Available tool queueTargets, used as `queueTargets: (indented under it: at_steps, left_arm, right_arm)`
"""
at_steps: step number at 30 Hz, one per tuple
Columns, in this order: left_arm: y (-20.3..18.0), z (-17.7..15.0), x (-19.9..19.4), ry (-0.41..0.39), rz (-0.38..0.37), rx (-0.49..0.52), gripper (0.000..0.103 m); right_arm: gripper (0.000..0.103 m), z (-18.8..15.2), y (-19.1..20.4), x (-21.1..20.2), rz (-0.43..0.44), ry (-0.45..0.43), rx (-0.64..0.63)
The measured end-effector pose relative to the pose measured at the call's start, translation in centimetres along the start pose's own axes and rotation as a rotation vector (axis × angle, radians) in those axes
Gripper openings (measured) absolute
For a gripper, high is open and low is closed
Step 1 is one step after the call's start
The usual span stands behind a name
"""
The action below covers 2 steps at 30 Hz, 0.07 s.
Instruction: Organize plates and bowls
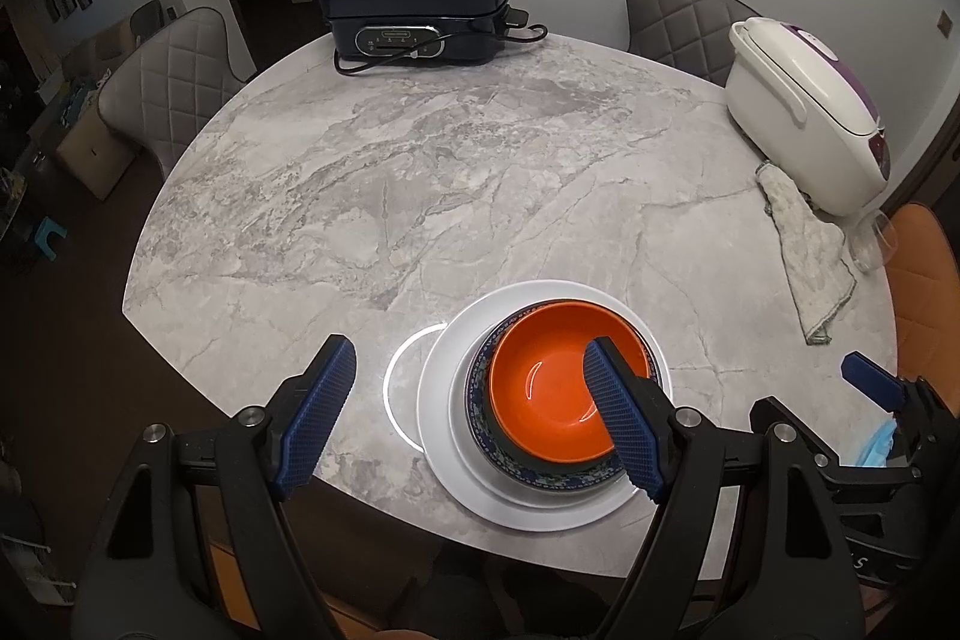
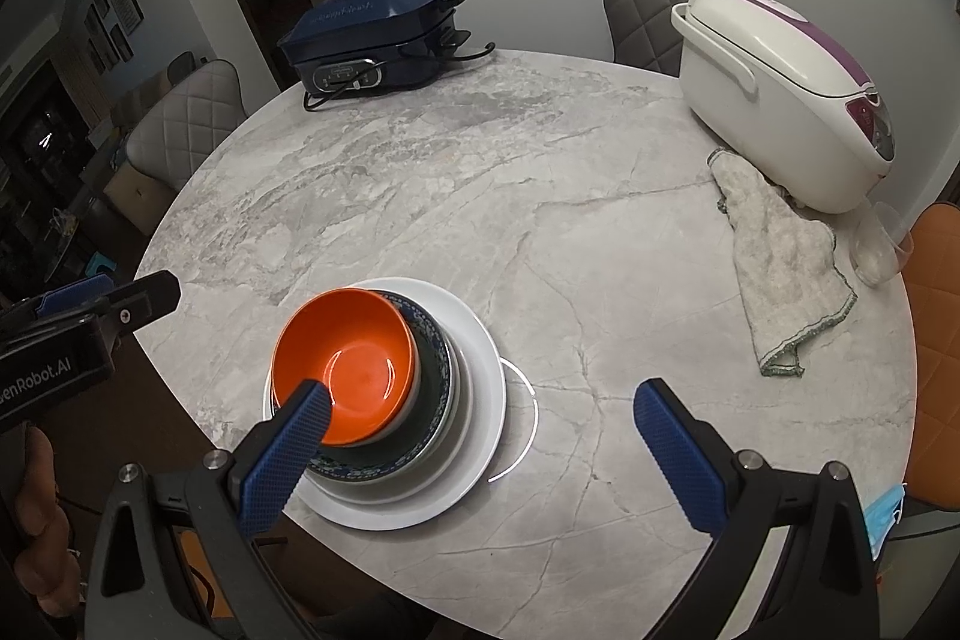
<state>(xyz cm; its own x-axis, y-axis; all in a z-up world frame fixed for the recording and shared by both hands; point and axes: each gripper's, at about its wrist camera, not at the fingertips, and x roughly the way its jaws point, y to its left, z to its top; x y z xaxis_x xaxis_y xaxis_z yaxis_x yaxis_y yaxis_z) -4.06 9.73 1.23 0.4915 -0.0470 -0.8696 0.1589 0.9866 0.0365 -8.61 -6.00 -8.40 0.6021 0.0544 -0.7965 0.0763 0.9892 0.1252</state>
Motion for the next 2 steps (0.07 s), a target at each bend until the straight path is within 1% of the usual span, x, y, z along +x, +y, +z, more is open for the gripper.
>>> queueTargets:
  at_steps: [2]
  left_arm:
    - [0.07, 0.00, 0.11, 0.009, -0.012, -0.002, 0.078]
  right_arm:
    - [0.103, 0.01, -0.02, 0.01, 0.001, 0.000, 0.000]
